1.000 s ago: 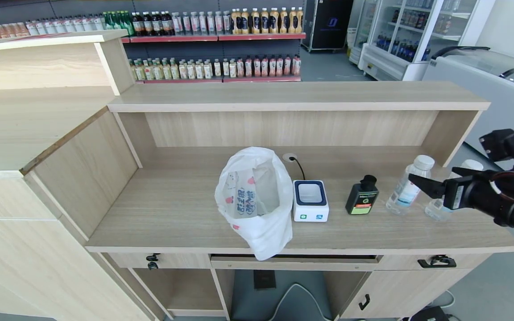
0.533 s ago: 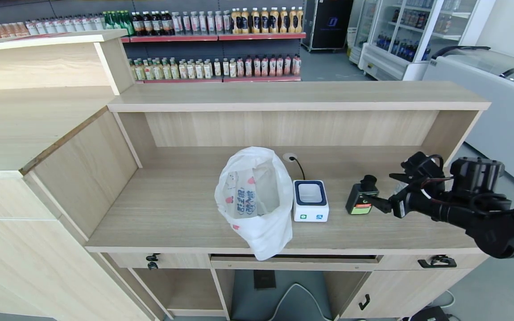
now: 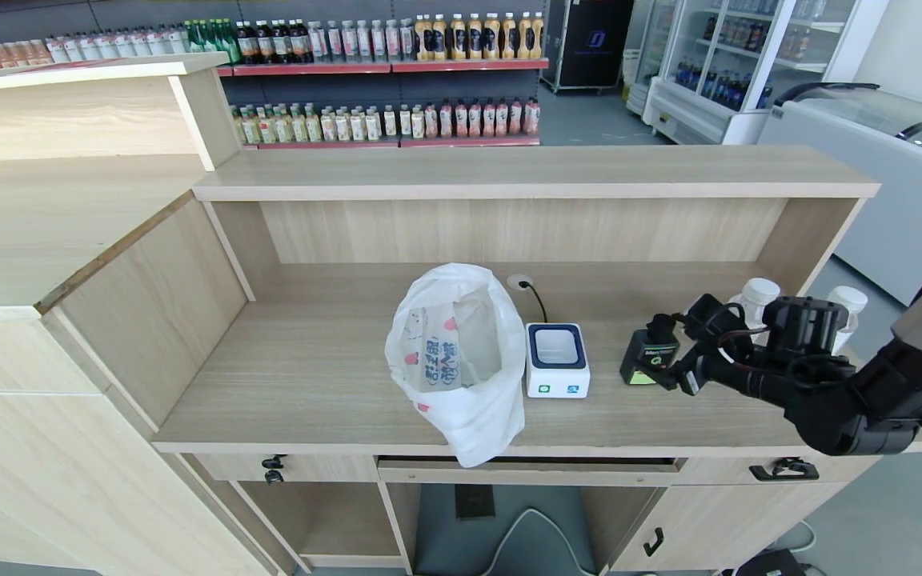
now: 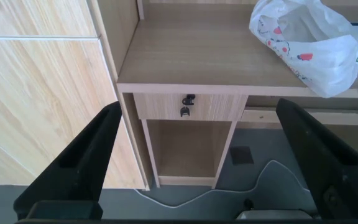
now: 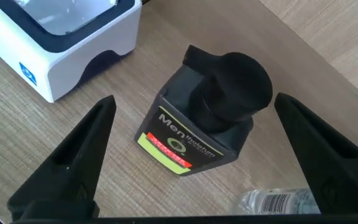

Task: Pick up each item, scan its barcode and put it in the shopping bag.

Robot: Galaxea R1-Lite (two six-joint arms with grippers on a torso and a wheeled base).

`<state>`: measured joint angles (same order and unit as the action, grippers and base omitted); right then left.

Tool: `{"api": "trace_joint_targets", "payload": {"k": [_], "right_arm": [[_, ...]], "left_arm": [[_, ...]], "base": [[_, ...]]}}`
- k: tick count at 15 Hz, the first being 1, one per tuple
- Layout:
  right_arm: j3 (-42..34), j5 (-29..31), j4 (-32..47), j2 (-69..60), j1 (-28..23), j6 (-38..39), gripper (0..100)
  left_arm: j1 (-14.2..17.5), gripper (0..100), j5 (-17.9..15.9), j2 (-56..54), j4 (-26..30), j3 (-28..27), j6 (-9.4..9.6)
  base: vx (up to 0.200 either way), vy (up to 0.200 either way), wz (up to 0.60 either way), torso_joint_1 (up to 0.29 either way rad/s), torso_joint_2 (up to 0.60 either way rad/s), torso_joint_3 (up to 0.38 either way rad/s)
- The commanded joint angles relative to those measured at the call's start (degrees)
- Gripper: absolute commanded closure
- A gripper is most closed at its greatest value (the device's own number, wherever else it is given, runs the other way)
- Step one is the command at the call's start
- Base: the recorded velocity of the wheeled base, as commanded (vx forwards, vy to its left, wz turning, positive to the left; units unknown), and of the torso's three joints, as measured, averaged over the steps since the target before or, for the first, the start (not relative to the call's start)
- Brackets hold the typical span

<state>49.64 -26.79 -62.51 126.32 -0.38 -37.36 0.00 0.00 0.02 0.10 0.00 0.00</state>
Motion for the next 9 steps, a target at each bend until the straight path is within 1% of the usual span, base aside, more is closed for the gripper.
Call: {"api": "trace_joint_targets", "payload": {"k": [1, 3, 7, 9], "right_arm": [[2.0, -0.4, -0.1, 3.1, -0.1, -0.9, 0], [3.7, -1.7, -0.1, 4.4, -0.1, -1.0, 0], [4.9, -1.8, -0.1, 6.1, -0.1, -3.5, 0], [5.3, -1.9, -0.1, 6.8, -0.1, -3.6, 0]], "left_arm": [[0.0, 0, 0.1, 0.0, 0.0, 0.0, 0.00], [0.0, 0, 0.0, 0.0, 0.0, 0.0, 0.00], [0.0, 0, 0.0, 0.0, 0.0, 0.0, 0.00], [0.0, 0, 0.0, 0.0, 0.0, 0.0, 0.00]], "base": [[0.000, 0.000, 0.00, 0.000, 0.00, 0.000], [0.000, 0.000, 0.00, 0.000, 0.00, 0.000], [0.000, 0.000, 0.00, 0.000, 0.00, 0.000], [0.000, 0.000, 0.00, 0.000, 0.00, 0.000]]}}
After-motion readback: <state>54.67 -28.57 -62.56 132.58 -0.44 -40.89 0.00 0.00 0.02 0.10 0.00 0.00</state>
